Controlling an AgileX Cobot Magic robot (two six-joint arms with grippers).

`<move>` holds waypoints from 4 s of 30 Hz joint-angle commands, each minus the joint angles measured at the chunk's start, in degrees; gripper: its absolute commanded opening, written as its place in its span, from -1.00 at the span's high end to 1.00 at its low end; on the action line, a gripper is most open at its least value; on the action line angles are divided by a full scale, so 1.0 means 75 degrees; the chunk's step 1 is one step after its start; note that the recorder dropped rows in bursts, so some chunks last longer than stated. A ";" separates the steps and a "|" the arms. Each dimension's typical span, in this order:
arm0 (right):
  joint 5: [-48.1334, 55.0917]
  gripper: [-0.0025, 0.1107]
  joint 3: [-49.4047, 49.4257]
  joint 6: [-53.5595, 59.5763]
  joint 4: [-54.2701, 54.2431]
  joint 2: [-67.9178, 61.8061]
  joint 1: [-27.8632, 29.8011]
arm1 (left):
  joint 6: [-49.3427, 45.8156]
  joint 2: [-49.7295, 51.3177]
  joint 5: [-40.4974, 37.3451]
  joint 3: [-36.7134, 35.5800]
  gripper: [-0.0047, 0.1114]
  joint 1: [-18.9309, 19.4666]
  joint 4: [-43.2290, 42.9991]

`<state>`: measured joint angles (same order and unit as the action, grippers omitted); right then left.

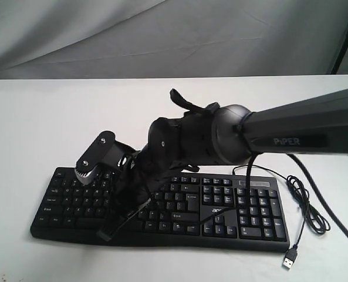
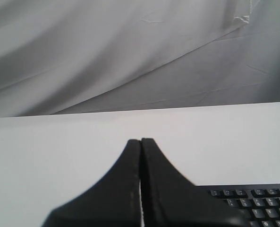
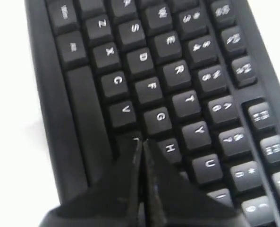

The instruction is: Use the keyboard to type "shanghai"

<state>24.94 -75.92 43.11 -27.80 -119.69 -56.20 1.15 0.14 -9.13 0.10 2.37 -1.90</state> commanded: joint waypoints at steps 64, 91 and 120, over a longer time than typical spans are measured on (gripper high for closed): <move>0.0418 0.96 -0.0822 -0.0178 0.0372 -0.0431 0.0263 | 0.0021 -0.0019 0.0046 -0.0013 0.92 -0.0049 0.0000; 0.1262 0.96 -0.3154 -0.0117 0.0520 -0.1407 -0.0254 | 0.0021 -0.0019 0.0046 -0.0013 0.92 -0.0049 0.0000; 0.2196 0.96 -0.4818 -0.0126 0.0420 -0.2693 -0.0448 | 0.0021 -0.0019 0.0046 -0.0013 0.92 -0.0049 0.0000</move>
<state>40.72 -111.76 42.00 -24.49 -140.05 -59.38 1.15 0.14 -9.13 0.10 2.37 -1.90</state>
